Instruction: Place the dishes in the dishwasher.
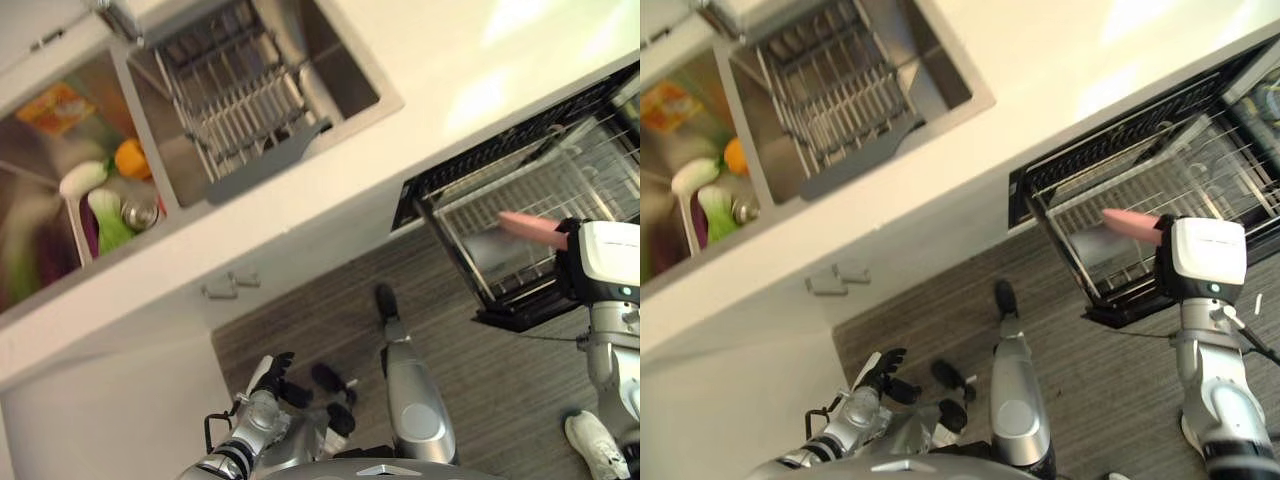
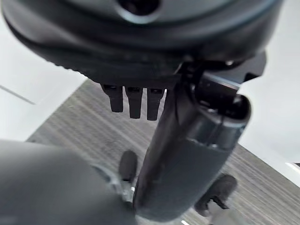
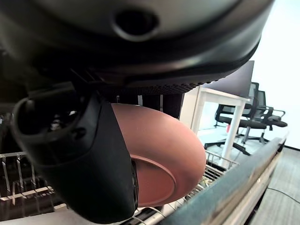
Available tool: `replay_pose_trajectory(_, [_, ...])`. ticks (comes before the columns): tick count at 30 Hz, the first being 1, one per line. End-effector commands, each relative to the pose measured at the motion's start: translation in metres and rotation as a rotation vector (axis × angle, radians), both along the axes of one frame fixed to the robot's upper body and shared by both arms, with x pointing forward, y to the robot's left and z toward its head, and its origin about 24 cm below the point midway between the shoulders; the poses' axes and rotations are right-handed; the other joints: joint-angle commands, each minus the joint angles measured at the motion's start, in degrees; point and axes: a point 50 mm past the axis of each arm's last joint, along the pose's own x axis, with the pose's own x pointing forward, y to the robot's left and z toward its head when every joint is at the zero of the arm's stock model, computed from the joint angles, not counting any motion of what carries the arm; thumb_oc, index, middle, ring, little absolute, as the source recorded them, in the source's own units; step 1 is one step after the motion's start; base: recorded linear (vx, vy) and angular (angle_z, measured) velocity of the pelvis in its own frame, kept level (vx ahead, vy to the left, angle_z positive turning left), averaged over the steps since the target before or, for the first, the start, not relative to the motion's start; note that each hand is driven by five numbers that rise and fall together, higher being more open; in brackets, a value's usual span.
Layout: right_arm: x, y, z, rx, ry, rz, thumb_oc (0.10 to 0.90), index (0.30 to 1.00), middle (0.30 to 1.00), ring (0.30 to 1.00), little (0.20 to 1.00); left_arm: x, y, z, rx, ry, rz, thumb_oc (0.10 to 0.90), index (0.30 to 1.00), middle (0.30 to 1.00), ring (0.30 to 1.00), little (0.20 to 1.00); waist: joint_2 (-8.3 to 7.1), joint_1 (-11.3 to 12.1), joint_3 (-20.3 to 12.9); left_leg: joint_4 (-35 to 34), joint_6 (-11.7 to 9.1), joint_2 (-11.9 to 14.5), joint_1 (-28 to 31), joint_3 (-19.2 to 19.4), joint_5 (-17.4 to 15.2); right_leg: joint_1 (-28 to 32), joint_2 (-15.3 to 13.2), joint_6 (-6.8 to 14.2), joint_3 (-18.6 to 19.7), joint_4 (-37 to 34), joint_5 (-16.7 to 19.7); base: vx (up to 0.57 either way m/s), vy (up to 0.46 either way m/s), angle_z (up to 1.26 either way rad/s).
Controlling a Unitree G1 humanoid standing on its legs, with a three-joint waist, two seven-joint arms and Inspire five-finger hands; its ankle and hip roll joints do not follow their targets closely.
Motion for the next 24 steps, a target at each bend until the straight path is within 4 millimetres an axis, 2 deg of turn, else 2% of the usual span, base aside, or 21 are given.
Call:
replay_pose_trajectory(1, [0.006, 0.005, 0.035, -0.095, -0.157, 0.015, 0.400, 0.300, 0.300, 0.300, 0.300, -0.013, 0.035, -0.003, 0.092, 0.030, 0.062, 0.800, 0.900, 0.900, 0.900, 0.900, -2.65, -0.2, -2.5, 3.6, -4.7, 2.4, 1.0, -4.1, 0.0, 8.0, -6.2, 5.4, 0.9, -0.8, -1.7, -0.06, -0.058, 0.61])
replay_pose_trajectory(2, [0.008, 0.003, 0.034, -0.082, -0.156, 0.004, 0.400, 0.300, 0.300, 0.300, 0.300, -0.014, 0.036, -0.004, 0.095, 0.035, 0.062, 0.800, 0.900, 0.900, 0.900, 0.900, -2.21, 0.4, -2.7, 3.4, -5.0, 2.3, 1.3, -5.0, -0.9, 8.5, -6.4, 5.7, 1.0, -1.0, -2.4, -0.11, -0.093, 0.30])
replay_pose_trajectory(3, [0.011, 0.004, 0.035, -0.068, -0.173, 0.004, 0.725, 0.787, 0.787, 0.787, 0.787, -0.014, 0.037, -0.004, 0.096, 0.037, 0.066, 0.800, 0.900, 0.900, 0.900, 0.900, -2.27, 0.3, -2.3, 3.9, -4.9, 2.6, 0.7, -4.1, 0.2, 8.2, -6.4, 5.3, 0.6, -1.0, -1.6, -0.01, -0.023, -0.17])
replay_pose_trajectory(4, [0.011, 0.004, 0.036, -0.068, -0.174, 0.004, 0.800, 0.900, 0.900, 0.900, 0.900, -0.014, 0.037, -0.004, 0.096, 0.036, 0.067, 0.800, 0.900, 0.900, 0.900, 0.900, -2.27, 0.2, -2.3, 3.9, -4.9, 2.6, 0.7, -4.2, 0.2, 8.2, -6.4, 5.3, 0.5, -1.0, -1.6, -0.06, -0.062, -0.42])
replay_pose_trajectory(7, [0.010, 0.007, 0.043, 0.000, -0.217, 0.031, 0.800, 0.900, 0.900, 0.900, 0.900, -0.014, 0.036, -0.004, 0.095, 0.043, 0.072, 0.800, 0.900, 0.900, 0.900, 0.900, -1.85, 0.4, -2.4, 4.0, -5.3, 2.8, 0.3, -4.3, 0.5, 8.4, -6.8, 5.2, -0.2, -1.4, -1.4, 0.02, -0.017, 0.06])
replay_pose_trajectory(12, [0.000, 0.011, 0.050, 0.106, -0.313, 0.069, 0.800, 0.900, 0.900, 0.900, 0.900, -0.013, 0.035, -0.004, 0.092, 0.041, 0.069, 0.800, 0.900, 0.900, 0.900, 0.900, -2.05, 0.1, -3.3, 3.6, -5.6, 3.0, 0.4, -4.8, 0.8, 9.0, -6.7, 5.1, -0.9, -1.8, -1.6, 0.03, -0.031, -0.06])
replay_pose_trajectory(14, [-0.009, 0.014, 0.058, 0.206, -0.419, 0.101, 0.800, 0.900, 0.900, 0.900, 0.900, -0.012, 0.034, -0.003, 0.092, 0.039, 0.070, 0.800, 0.900, 0.900, 0.900, 0.900, -2.76, -0.5, -4.4, 3.5, -5.7, 3.4, 0.8, -4.7, 0.8, 9.4, -6.3, 5.1, -0.9, -2.1, -1.7, 0.06, -0.039, -0.01])
replay_pose_trajectory(18, [-0.017, 0.015, 0.065, 0.245, -0.472, 0.121, 0.800, 0.900, 0.900, 0.900, 0.900, -0.013, 0.035, -0.004, 0.090, 0.045, 0.072, 0.800, 0.900, 0.900, 0.900, 0.900, -3.31, -0.7, -5.3, 3.6, -5.8, 3.7, 1.2, -4.2, 0.7, 9.5, -5.9, 5.1, -0.8, -2.3, -1.7, 0.02, -0.011, -0.05])
replay_pose_trajectory(20, [-0.035, 0.008, 0.077, 0.260, -0.572, 0.103, 0.800, 0.900, 0.900, 0.900, 0.900, -0.017, 0.039, -0.005, 0.094, 0.063, 0.100, 0.800, 0.900, 0.900, 0.900, 0.900, -4.58, -1.8, -6.7, 3.9, -5.9, 4.4, 2.1, -3.1, 0.3, 9.8, -5.0, 5.0, -0.1, -2.5, -2.1, 0.06, -0.018, -0.17])
replay_pose_trajectory(24, [-0.049, -0.006, 0.069, 0.287, -0.569, 0.023, 0.800, 0.900, 0.900, 0.900, 0.900, -0.022, 0.042, -0.007, 0.100, 0.084, 0.113, 0.800, 0.900, 0.900, 0.900, 0.900, -5.19, -2.4, -7.7, 4.2, -6.0, 4.8, 2.6, -2.3, 0.1, 9.8, -4.6, 4.8, 0.4, -2.5, -2.3, 0.03, -0.011, -0.21])
